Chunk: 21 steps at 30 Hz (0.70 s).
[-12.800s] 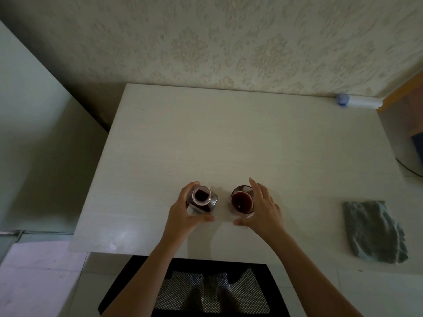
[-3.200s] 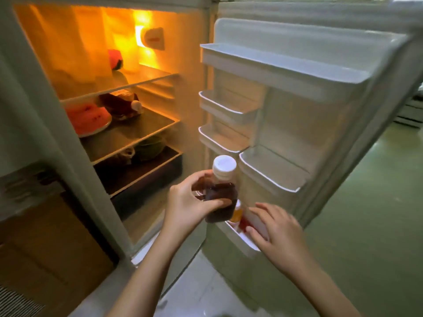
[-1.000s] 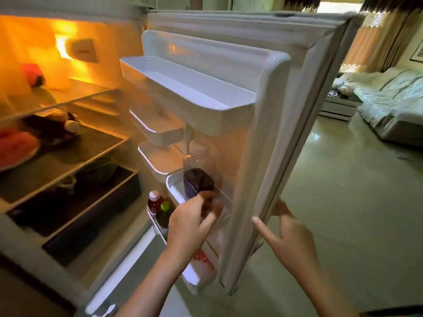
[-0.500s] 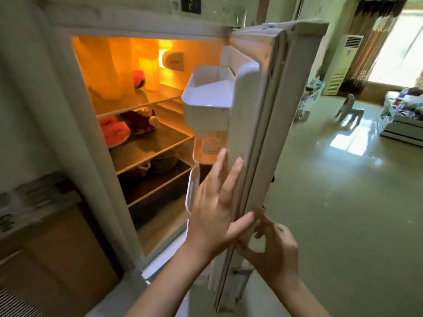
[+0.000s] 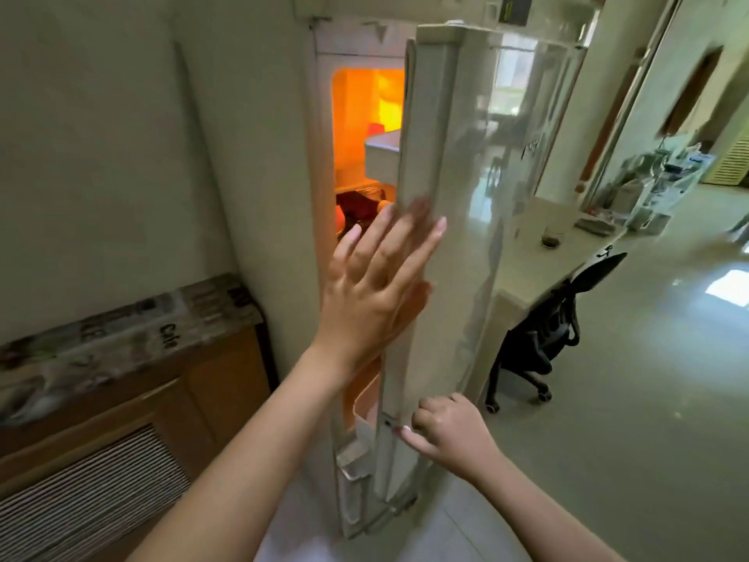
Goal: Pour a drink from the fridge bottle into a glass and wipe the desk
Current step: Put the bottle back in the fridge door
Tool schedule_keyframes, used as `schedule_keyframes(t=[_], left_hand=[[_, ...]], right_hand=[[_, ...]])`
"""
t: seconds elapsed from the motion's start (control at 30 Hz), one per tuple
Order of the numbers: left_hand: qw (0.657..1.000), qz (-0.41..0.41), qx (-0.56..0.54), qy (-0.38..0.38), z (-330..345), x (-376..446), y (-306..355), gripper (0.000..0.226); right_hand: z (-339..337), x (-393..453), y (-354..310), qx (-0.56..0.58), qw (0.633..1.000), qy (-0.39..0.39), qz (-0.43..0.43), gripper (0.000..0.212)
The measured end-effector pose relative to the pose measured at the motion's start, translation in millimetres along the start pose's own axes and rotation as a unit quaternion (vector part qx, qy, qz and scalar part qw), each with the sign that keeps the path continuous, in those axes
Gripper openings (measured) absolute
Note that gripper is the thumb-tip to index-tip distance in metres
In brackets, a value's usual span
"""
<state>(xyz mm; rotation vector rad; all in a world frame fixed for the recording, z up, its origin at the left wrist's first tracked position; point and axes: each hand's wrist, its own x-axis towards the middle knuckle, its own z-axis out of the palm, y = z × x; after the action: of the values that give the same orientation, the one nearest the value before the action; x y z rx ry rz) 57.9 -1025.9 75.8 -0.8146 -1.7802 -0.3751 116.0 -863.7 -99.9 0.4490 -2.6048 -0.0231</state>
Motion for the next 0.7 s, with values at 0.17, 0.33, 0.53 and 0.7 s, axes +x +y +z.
schedule_keyframes(t=[0.17,0.33,0.53,0.7], left_hand=[[0.995,-0.01,0.094,0.018,9.3,-12.1,-42.1,0.041],[0.991,-0.046,0.124,0.029,21.9,-16.2,-73.2,0.043],[0.99,-0.055,0.129,0.026,28.1,-15.7,-91.3,0.043],[0.989,-0.049,0.139,0.022,30.4,-16.7,-93.8,0.043]], right_hand=[[18.6,48.6,-19.1,0.011,1.0,0.003,-0.024,0.042],[36.7,86.7,-31.6,-0.015,1.0,0.006,-0.025,0.05],[49.4,107.3,-34.4,-0.026,0.999,0.008,-0.033,0.047],[53.6,106.5,-30.7,0.002,0.999,0.012,-0.037,0.045]])
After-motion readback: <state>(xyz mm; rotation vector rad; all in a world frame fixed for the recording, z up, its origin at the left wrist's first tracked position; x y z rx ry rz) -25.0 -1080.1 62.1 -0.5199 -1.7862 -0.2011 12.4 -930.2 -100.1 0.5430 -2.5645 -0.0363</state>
